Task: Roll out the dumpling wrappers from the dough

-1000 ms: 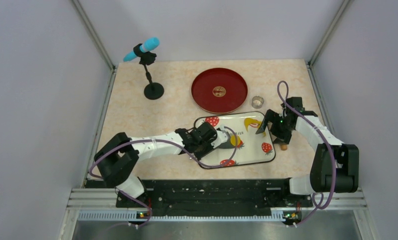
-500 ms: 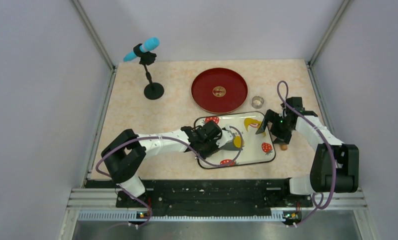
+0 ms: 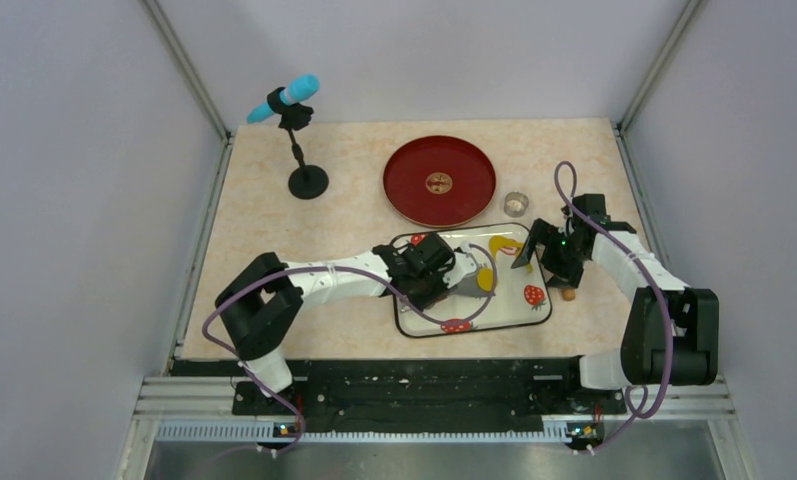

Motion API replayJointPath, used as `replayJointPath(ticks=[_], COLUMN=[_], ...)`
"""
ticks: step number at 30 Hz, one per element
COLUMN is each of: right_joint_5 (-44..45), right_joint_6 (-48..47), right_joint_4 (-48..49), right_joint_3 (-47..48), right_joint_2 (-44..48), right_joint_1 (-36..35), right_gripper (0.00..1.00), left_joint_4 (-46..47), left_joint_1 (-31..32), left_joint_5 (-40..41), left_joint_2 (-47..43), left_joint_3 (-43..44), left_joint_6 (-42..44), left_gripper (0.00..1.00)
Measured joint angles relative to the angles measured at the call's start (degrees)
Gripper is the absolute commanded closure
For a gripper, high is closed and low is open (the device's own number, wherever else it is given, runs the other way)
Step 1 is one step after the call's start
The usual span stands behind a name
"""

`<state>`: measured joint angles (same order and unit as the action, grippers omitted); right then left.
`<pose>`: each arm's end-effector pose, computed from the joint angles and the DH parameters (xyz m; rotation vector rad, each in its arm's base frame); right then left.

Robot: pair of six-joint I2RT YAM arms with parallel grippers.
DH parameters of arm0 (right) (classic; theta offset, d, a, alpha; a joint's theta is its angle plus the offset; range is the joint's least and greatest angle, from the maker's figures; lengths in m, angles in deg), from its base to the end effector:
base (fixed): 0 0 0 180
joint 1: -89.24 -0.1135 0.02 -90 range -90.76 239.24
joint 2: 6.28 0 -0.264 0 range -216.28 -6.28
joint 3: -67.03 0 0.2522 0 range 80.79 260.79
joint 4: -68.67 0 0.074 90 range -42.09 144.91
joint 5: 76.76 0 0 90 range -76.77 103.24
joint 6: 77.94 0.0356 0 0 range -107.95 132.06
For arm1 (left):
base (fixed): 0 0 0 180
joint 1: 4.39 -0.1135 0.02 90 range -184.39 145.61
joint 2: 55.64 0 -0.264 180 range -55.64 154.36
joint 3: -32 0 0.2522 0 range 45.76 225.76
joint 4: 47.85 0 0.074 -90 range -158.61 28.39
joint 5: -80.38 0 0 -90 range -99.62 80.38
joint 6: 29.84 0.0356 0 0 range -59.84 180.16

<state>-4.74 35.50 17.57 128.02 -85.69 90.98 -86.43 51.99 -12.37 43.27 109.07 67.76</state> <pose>0.2487 0.0034 0.1923 0.5327 2.7527 0.5308 0.1919 -0.2916 0.1852 1.4285 2.2550 -0.3494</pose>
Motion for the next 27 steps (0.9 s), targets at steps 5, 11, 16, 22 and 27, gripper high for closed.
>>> replayJointPath(ticks=[5, 11, 16, 22, 27], right_joint_5=[-0.15, -0.2, -0.26, -0.35, -0.33], right_joint_6=[-0.44, -0.57, -0.92, -1.01, -1.42], right_joint_4=[-0.15, -0.42, -1.05, -2.29, -3.15], right_joint_3=[0.0, 0.02, 0.15, 1.64, 3.1], right_joint_2=[0.15, 0.72, 1.2, 1.46, 1.77], right_joint_1=[0.0, 0.0, 0.0, 0.0, 0.0], right_gripper=[0.01, 0.01, 0.01, 0.01, 0.01], left_joint_4=[1.84, 6.14, 9.97, 13.94, 16.61], left_joint_1=[0.0, 0.0, -0.02, -0.07, -0.44], left_joint_5=[0.07, 0.9, 1.4, 3.72, 5.79], left_joint_2=[-0.48, -5.49, -9.6, -13.33, -16.09], left_joint_3=[-0.72, -5.18, -8.04, -11.41, -13.81], left_joint_6=[-0.59, -1.97, -3.06, -4.72, -5.99], left_gripper=[1.0, 1.0, 1.0, 1.0, 1.0])
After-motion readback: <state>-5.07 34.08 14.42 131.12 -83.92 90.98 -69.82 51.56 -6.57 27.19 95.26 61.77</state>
